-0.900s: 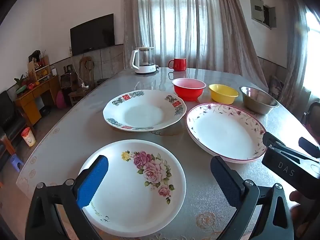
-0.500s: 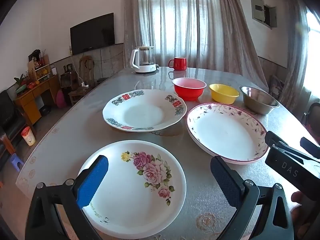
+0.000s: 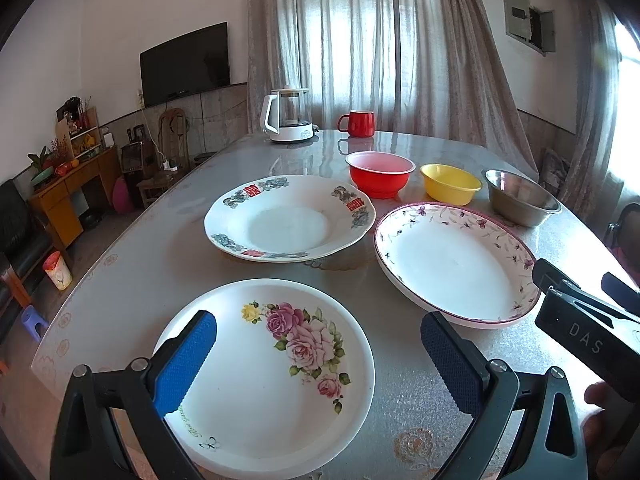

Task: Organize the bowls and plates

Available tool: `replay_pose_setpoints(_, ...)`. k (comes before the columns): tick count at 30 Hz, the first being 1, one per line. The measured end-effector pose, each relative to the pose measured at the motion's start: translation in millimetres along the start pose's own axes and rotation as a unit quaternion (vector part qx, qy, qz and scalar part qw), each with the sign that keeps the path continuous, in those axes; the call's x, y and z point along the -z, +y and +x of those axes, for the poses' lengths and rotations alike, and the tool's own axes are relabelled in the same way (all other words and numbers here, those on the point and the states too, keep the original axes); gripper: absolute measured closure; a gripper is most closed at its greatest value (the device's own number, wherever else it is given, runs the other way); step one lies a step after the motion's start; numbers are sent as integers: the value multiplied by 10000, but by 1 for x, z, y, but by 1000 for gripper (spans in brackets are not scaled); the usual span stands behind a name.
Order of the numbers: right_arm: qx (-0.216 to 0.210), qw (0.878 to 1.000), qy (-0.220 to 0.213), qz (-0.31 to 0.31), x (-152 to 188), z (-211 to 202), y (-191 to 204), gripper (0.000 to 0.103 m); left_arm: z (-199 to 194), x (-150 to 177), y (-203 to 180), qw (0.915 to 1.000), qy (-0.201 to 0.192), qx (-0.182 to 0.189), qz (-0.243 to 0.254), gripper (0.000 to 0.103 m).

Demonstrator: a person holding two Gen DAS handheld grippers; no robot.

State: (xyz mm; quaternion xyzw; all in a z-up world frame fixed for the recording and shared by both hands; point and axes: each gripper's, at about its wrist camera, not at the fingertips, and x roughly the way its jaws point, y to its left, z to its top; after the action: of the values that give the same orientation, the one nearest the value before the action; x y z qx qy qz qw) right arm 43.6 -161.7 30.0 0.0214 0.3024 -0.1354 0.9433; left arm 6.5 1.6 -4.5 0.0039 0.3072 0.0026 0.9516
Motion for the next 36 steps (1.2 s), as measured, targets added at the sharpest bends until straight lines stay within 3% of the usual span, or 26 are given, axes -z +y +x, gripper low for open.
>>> replay_pose_setpoints(36, -101, 9999, -26, -4, -2, -3, 2, 3, -3, -3, 2, 10000, 4, 14, -34, 0)
